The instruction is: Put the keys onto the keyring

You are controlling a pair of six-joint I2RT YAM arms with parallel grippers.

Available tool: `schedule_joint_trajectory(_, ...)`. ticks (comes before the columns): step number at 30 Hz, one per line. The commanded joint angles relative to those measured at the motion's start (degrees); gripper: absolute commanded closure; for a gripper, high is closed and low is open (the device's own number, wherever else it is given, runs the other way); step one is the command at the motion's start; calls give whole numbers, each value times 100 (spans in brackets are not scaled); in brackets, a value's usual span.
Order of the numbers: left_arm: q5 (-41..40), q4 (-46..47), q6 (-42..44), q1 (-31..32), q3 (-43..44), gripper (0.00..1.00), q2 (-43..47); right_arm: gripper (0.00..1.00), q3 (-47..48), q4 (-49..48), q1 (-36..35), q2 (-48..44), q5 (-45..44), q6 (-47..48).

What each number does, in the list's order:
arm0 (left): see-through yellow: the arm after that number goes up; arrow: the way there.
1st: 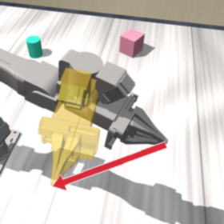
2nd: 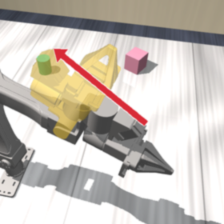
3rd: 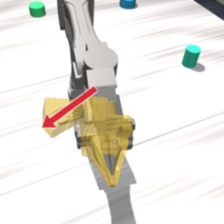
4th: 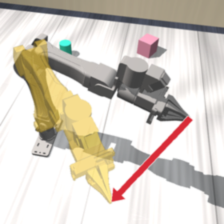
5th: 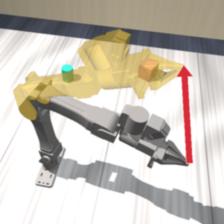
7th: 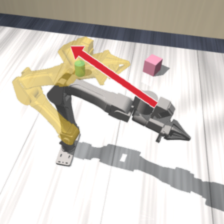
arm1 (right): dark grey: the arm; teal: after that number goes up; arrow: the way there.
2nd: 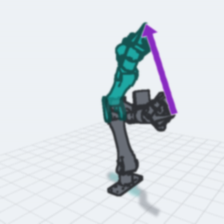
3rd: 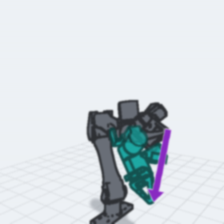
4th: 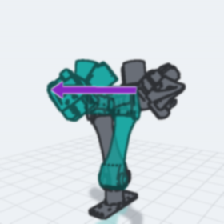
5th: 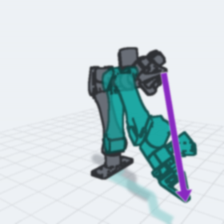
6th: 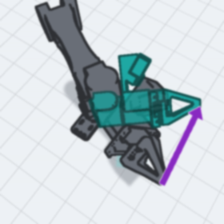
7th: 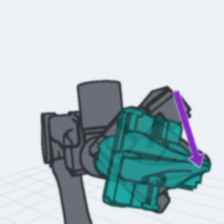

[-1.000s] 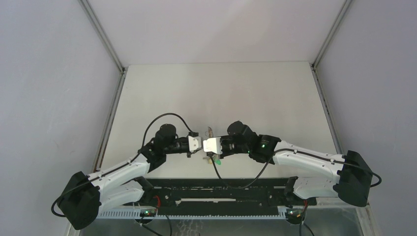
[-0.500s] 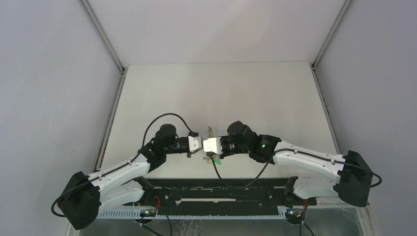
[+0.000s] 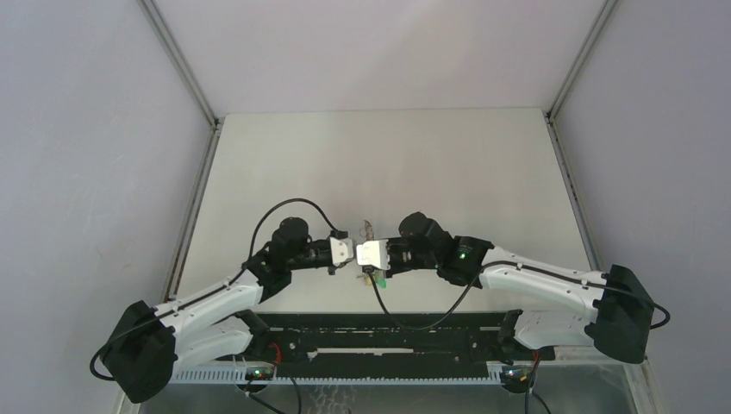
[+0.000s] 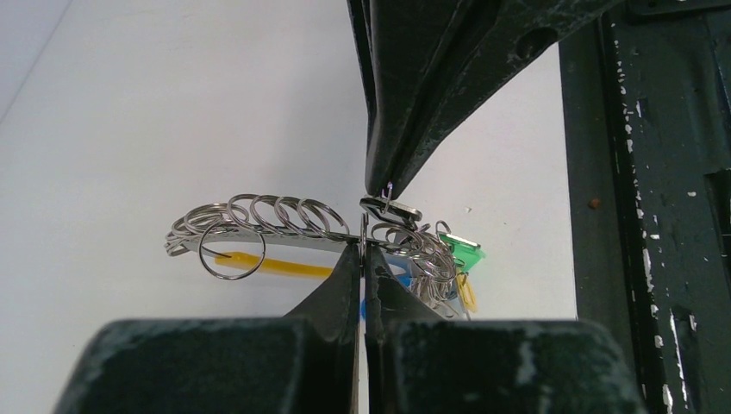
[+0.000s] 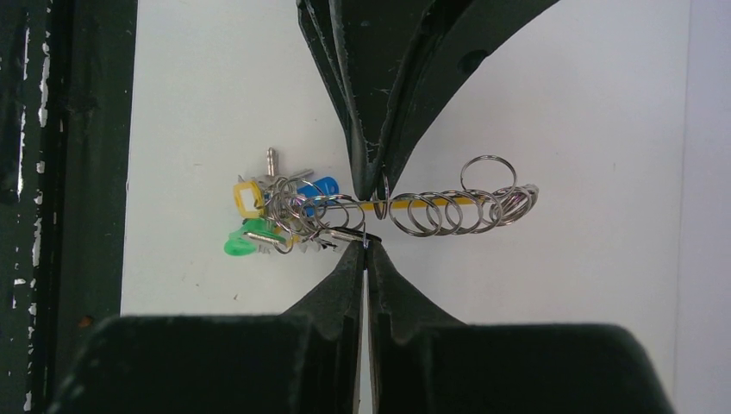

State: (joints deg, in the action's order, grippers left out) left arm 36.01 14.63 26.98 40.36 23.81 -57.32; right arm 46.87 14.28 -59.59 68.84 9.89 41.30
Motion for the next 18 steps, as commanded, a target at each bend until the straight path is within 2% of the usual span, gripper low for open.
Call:
schedule_joint_trajectory(1, -156, 454, 80, 139, 9, 100, 103, 100, 139, -438, -14, -67, -165, -184)
schedule_joint_trajectory(18, -137, 653, 53, 130, -103, 100, 165, 100, -122, -331, 260, -335, 233, -103)
